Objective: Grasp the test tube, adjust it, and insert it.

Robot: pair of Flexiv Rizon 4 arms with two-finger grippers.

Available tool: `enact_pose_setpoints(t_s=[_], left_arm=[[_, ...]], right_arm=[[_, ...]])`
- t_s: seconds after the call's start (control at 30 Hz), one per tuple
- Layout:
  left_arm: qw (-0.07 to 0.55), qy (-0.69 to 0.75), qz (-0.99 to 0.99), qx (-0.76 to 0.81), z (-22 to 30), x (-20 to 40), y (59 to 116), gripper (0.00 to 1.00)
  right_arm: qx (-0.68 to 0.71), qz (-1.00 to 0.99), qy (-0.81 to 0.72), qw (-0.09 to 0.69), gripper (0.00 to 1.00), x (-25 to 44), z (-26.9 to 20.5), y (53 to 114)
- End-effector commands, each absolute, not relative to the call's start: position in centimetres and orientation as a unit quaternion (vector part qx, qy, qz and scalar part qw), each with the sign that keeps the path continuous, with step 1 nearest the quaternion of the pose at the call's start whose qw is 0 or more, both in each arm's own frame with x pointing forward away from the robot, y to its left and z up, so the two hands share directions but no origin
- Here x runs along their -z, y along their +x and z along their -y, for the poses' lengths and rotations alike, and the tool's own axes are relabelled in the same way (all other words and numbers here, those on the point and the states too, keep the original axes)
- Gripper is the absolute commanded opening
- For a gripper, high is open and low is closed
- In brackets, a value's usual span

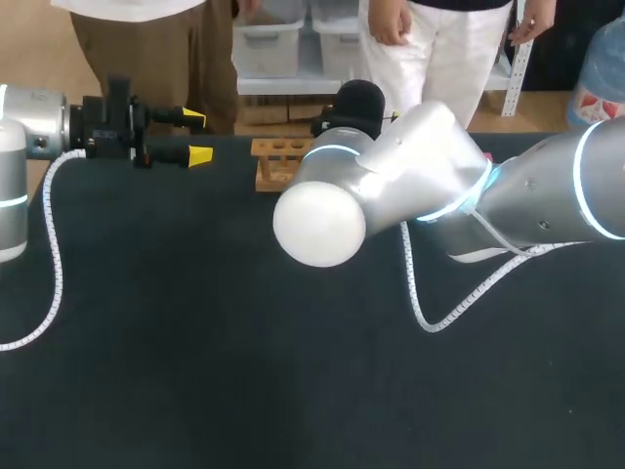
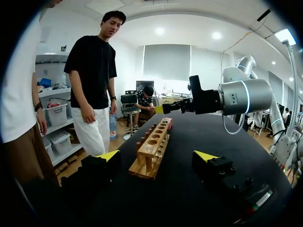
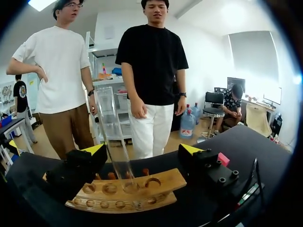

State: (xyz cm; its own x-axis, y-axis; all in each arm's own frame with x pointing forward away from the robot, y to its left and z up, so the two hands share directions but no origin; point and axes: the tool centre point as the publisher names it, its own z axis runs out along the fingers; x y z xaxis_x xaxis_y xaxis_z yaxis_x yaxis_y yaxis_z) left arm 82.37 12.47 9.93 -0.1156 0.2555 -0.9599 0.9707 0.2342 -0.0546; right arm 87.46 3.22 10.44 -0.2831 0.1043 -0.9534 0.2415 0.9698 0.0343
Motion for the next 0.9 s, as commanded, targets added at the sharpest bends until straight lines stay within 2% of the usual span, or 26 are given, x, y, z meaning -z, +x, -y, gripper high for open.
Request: enact_pose_setpoints(t_s=[0.03, 0.37, 0.9], left_arm=[[0.461, 0.481, -0.636, 0.389, -12.5, -9.8, 82.4, 1.00], [0.461, 0.481, -0.636, 0.389, -12.5, -9.8, 82.4, 1.00], [0.461, 0.481, -0.636, 0.389, -12.5, -9.8, 82.4, 1.00]], right_arm=[[0.060, -0.798, 0.108, 0.590, 1.00, -10.6, -2.7, 87.2], [0.071, -0.798, 0.118, 0.586, 1.00, -10.3, -1.8, 87.3], [0.024, -0.811, 0.089, 0.578, 1.00, -12.4, -4.2, 84.5]])
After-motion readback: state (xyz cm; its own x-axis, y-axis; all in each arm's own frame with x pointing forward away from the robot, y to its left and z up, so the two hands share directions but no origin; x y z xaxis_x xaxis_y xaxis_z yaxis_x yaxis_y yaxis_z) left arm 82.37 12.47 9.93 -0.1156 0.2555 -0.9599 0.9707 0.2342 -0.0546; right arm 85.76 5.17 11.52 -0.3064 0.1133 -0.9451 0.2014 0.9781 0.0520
